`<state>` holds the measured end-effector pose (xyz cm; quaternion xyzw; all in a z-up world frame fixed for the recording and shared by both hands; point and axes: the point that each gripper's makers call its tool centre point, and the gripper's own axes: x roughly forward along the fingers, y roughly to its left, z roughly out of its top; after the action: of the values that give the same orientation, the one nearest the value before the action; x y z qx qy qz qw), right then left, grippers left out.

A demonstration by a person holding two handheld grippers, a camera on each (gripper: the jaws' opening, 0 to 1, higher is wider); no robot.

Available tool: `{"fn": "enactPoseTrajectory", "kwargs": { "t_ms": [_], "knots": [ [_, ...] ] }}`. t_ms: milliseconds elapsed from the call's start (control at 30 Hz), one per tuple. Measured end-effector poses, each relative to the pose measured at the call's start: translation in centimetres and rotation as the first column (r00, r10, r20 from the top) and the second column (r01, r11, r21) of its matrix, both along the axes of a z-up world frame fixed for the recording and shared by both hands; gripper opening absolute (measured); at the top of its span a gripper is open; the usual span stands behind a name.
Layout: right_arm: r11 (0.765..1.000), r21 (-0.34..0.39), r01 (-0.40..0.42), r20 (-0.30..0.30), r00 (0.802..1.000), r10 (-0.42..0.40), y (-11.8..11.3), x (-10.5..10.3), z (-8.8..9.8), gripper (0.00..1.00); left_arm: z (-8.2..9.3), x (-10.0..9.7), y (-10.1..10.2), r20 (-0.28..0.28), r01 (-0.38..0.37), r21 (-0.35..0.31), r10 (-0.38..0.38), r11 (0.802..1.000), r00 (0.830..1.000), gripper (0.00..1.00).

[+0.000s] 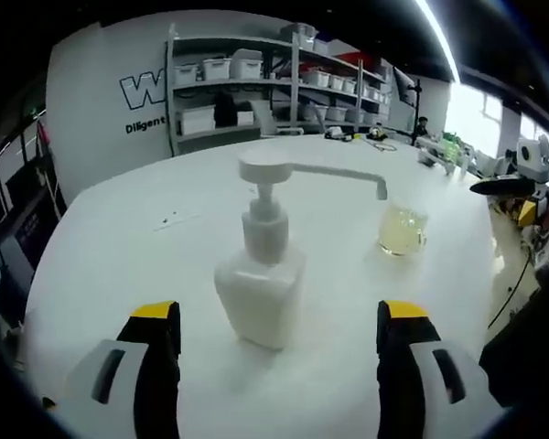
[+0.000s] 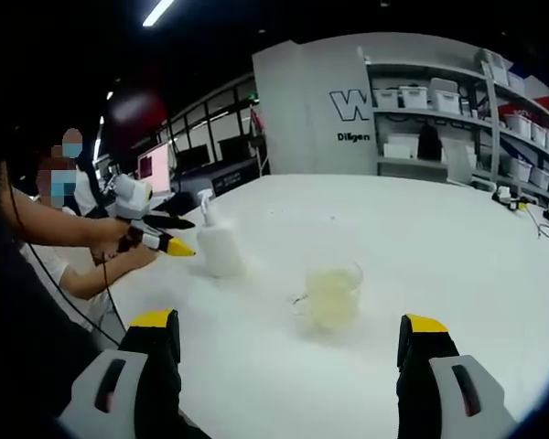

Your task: Hold the bottle steady, press the pump all the way down and release, and repeat the specified number of times to dispense into the cup

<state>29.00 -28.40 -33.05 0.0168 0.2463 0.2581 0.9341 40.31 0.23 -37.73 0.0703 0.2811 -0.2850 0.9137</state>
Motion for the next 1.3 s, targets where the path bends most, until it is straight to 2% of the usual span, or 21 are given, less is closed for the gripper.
{"fn": "enactPoseTrajectory", "kwargs": {
  "t_ms": [33,133,333,400,600,700,1300],
  "knots": [
    [1.0,-0.002,0.002,0.005,1.0,-0.002,-0.2,0.0,0.1,0.99,-0.1,0.7,-0.1,0.007,0.013,0.015,-0.013,1.0,1.0,0.86],
    [1.0,-0.005,0.002,0.005,1.0,-0.002,-0.4,-0.2,0.2,0.99,-0.3,1.2,-0.3,0.007,0.032,0.029,-0.032,0.999,0.999,0.85],
    [1.0,-0.01,0.004,0.009,1.0,-0.004,-0.5,-0.4,0.3,0.99,-0.7,1.7,-0.3,0.011,0.063,0.063,-0.064,0.996,0.998,0.83],
    [1.0,-0.013,0.002,0.011,1.0,-0.002,-0.5,-0.5,0.3,0.99,-0.7,1.9,-0.4,0.016,0.089,0.095,-0.091,0.991,0.996,0.83],
    [1.0,-0.014,0.0,0.014,1.0,0.0,-0.5,-0.6,0.3,0.99,-0.8,2.6,-0.3,0.014,0.095,0.104,-0.097,0.99,0.995,0.82],
    [1.0,-0.017,-0.002,0.011,1.0,0.003,-0.4,-0.7,0.2,0.99,-1.2,2.8,-0.5,0.006,0.14,0.147,-0.143,0.979,0.99,0.81],
    [1.0,-0.016,0.008,0.007,1.0,-0.008,-0.6,-1.3,-0.1,0.99,-0.7,4.3,-1.2,-0.005,0.173,0.145,-0.174,0.974,0.985,0.72]
  ]
}}
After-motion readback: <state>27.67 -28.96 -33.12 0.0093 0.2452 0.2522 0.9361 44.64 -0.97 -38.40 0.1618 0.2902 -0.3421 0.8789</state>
